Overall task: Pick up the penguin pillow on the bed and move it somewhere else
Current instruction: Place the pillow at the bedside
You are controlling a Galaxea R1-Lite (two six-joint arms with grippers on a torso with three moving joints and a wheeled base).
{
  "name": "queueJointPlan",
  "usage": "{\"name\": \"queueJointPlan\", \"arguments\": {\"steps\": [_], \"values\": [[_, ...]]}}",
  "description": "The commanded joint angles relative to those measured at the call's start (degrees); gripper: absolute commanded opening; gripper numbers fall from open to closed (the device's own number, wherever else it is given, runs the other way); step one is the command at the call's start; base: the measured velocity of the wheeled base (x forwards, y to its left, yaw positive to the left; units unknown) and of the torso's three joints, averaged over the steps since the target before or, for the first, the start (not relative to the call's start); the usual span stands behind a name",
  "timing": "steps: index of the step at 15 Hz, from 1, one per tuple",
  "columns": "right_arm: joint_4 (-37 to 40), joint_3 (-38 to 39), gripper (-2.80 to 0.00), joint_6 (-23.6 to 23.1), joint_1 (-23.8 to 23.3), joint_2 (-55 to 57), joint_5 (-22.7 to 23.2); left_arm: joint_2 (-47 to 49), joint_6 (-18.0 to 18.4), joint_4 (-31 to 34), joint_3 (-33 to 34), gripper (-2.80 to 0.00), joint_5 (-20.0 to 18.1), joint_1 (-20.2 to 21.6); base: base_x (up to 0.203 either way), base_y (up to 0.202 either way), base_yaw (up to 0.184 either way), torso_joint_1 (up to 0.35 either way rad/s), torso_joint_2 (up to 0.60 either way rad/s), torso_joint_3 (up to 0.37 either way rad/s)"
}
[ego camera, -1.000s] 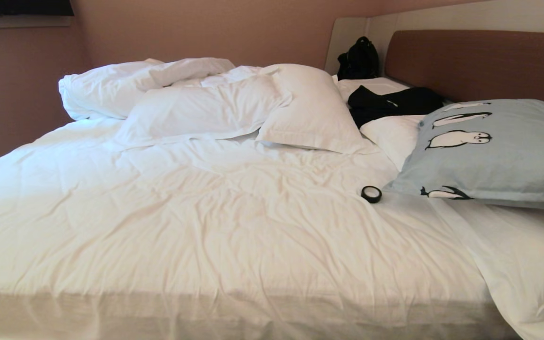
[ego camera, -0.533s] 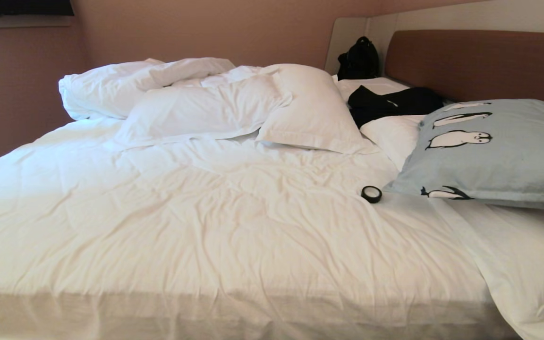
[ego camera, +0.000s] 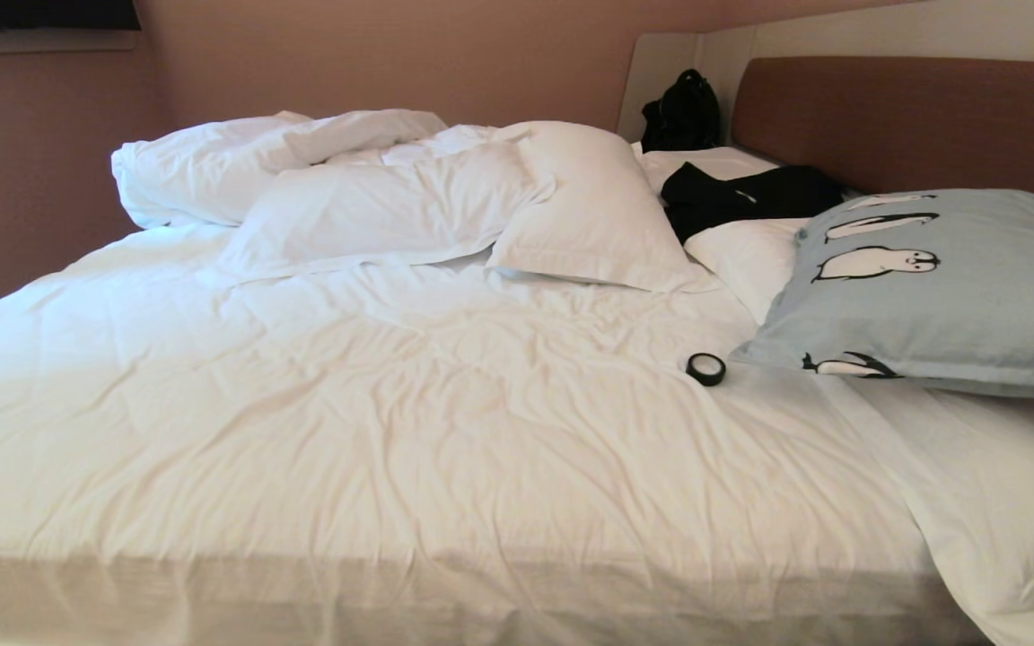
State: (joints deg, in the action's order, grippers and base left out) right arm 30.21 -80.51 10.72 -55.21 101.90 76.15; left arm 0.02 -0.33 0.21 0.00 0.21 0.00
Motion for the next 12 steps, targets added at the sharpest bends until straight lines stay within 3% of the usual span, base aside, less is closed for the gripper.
{"name": "queueJointPlan", "arguments": {"steps": [1,5,10,12], "values": [[0.17,-0.6,-2.8,0.05,0.02,-0.86,-3.24,-0.02,-0.02,-0.03,0.09,-2.8,-0.03,0.0,0.0,0.0,0.0,0.0,0.0,0.0],[-0.16,-3.77,-2.8,0.07,-0.08,-0.79,-14.29,-0.02,-0.02,-0.03,0.09,-2.8,0.06,0.0,0.0,0.0,0.0,0.0,0.0,0.0],[0.34,-10.48,-2.8,1.16,-5.09,0.13,-15.87,-0.02,-0.02,-0.03,0.09,-2.8,0.01,0.0,0.0,0.0,0.0,0.0,0.0,0.0],[0.34,-14.67,-2.8,4.74,-5.75,0.25,-19.84,-0.02,-0.02,-0.03,0.09,-2.8,0.02,0.0,0.0,0.0,0.0,0.0,0.0,0.0]]}}
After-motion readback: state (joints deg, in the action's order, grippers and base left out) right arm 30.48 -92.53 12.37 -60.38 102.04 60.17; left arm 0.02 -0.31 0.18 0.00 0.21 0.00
